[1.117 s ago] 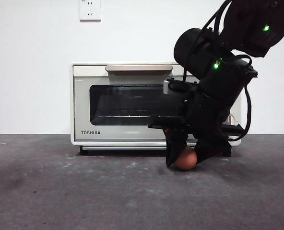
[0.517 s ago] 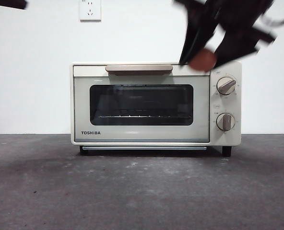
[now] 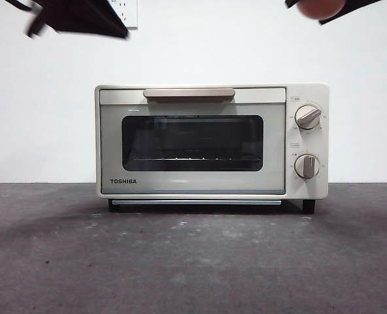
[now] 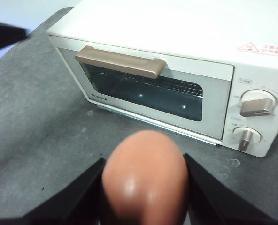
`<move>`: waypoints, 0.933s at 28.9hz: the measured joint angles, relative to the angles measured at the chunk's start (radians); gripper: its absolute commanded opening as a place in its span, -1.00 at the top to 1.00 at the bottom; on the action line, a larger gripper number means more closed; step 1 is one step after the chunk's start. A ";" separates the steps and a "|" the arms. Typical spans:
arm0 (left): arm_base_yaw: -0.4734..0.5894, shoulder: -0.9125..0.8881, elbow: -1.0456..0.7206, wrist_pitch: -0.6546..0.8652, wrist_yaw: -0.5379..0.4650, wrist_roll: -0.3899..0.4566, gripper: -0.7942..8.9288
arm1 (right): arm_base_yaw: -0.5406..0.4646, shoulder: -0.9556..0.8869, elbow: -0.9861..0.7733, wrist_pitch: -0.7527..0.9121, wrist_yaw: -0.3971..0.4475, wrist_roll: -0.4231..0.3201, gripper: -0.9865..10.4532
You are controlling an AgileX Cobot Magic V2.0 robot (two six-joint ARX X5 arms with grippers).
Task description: Eggoven
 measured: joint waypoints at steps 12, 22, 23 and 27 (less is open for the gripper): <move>-0.071 0.273 0.220 0.000 -0.056 0.061 0.82 | 0.000 -0.079 0.000 -0.047 0.002 -0.019 0.82; -0.110 0.316 0.227 0.000 -0.124 0.121 0.82 | 0.000 -0.088 0.000 -0.054 0.006 -0.026 0.82; -0.111 0.323 0.227 0.000 -0.129 0.127 0.82 | 0.000 -0.088 0.000 -0.054 0.006 -0.026 0.82; -0.115 0.341 0.227 0.004 -0.124 0.137 0.82 | 0.000 -0.088 0.000 -0.057 0.006 -0.026 0.82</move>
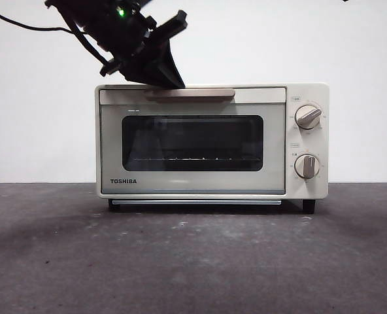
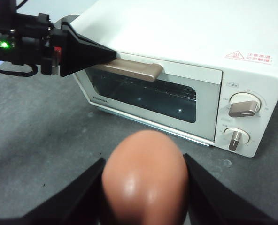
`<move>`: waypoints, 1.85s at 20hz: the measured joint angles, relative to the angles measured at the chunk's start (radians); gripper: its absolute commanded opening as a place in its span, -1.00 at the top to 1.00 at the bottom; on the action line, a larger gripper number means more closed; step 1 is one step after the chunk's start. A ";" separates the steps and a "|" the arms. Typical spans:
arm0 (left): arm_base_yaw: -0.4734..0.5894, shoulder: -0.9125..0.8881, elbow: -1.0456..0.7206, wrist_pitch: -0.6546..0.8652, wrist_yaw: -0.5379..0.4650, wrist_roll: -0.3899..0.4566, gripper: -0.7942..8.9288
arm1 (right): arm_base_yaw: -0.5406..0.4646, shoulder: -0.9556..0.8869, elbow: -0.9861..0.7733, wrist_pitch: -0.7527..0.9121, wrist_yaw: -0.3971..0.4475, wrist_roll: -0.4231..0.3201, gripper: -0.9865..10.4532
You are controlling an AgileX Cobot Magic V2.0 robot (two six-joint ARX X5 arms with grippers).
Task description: Eggoven
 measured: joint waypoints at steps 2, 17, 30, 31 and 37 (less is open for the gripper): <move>-0.001 0.002 0.002 0.000 -0.003 0.005 0.82 | 0.000 0.000 0.000 -0.008 0.000 0.000 0.82; -0.069 0.011 0.048 -0.132 -0.023 0.037 0.82 | 0.000 0.000 0.000 -0.010 0.000 -0.020 0.82; -0.200 0.007 0.005 -0.484 0.023 0.037 0.82 | 0.000 0.000 0.000 -0.003 0.018 -0.023 0.82; -0.201 -0.009 0.005 -0.485 0.015 0.036 0.82 | 0.000 0.001 0.000 -0.003 0.020 -0.023 0.82; -0.166 -0.225 0.005 -0.483 0.000 0.018 0.82 | 0.000 0.050 0.000 0.020 0.023 -0.023 0.82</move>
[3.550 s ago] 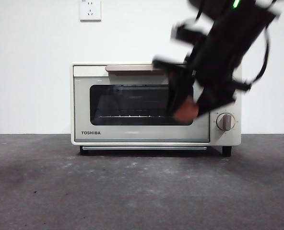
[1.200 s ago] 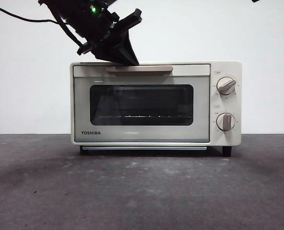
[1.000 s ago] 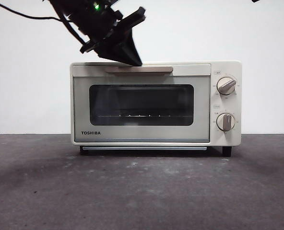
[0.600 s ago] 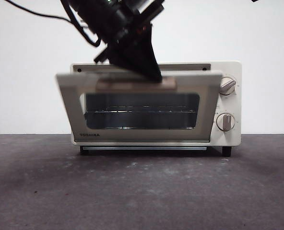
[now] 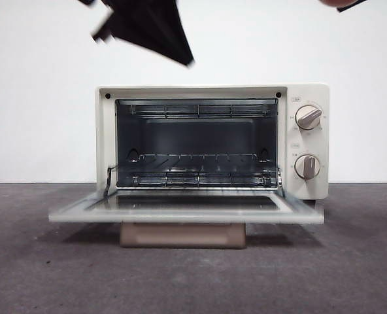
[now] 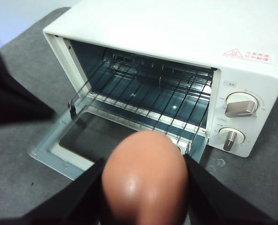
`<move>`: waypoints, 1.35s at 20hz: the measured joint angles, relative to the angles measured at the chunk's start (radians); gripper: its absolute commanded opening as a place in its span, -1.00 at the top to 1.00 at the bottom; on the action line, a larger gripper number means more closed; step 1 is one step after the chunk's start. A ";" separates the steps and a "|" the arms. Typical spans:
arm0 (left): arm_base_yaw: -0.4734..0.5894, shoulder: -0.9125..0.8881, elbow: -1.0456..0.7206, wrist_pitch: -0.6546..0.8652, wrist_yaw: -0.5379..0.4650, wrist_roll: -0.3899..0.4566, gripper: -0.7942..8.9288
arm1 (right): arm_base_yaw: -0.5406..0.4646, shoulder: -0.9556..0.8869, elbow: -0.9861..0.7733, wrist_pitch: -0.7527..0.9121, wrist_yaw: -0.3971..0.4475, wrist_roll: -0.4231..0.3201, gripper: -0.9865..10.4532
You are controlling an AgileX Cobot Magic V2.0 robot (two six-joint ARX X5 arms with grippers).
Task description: Eggoven
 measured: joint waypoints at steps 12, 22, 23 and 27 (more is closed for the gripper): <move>0.387 -0.314 -0.154 -0.010 0.171 -0.055 0.82 | -0.022 0.305 0.000 0.249 -0.086 0.043 0.82; 0.555 -0.427 -0.383 0.030 0.319 -0.060 0.82 | -0.056 0.595 0.000 0.481 -0.086 0.085 0.82; 0.562 -0.429 -0.404 0.035 0.331 -0.060 0.82 | -0.058 0.619 0.000 0.502 -0.084 0.087 0.82; 0.566 -0.430 -0.439 0.039 0.341 -0.060 0.82 | -0.080 0.690 0.000 0.569 -0.078 0.087 0.82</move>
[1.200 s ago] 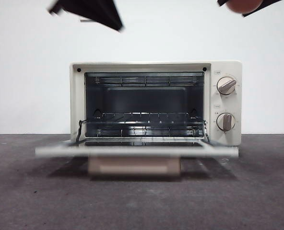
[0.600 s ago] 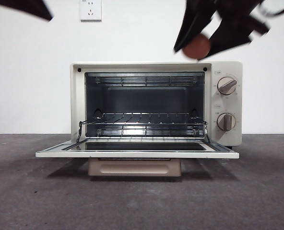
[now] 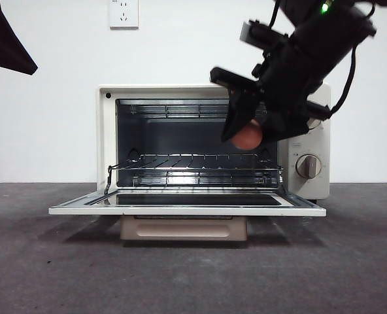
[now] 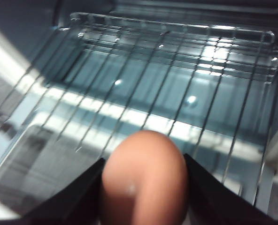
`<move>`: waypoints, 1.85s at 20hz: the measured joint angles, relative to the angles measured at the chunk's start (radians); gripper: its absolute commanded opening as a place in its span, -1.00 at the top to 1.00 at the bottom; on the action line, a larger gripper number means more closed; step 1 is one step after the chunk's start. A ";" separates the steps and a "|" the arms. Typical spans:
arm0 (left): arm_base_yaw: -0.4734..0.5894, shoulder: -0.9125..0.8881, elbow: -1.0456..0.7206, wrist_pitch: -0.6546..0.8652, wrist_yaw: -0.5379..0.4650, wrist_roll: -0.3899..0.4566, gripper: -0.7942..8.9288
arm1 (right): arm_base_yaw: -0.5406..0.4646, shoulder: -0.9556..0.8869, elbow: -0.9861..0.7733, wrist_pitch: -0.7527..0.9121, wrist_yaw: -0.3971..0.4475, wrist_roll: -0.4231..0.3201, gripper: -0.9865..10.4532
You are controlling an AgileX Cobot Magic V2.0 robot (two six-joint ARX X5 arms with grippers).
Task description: Eggoven
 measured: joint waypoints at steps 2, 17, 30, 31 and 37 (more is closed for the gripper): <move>0.000 -0.002 0.000 0.011 0.002 0.000 0.82 | -0.013 0.029 0.000 0.062 0.004 0.000 0.82; -0.006 -0.005 0.000 0.022 0.016 -0.011 0.82 | -0.044 0.134 0.000 0.208 0.026 0.000 0.45; -0.006 -0.005 0.000 0.022 0.016 -0.020 0.82 | -0.034 0.134 0.000 0.187 0.022 0.023 0.36; -0.006 -0.005 0.000 0.022 0.016 -0.021 0.82 | -0.033 0.134 0.000 0.183 0.022 0.024 0.35; -0.026 -0.005 0.000 0.022 0.017 -0.023 0.82 | -0.033 0.134 0.000 0.177 0.022 0.027 0.29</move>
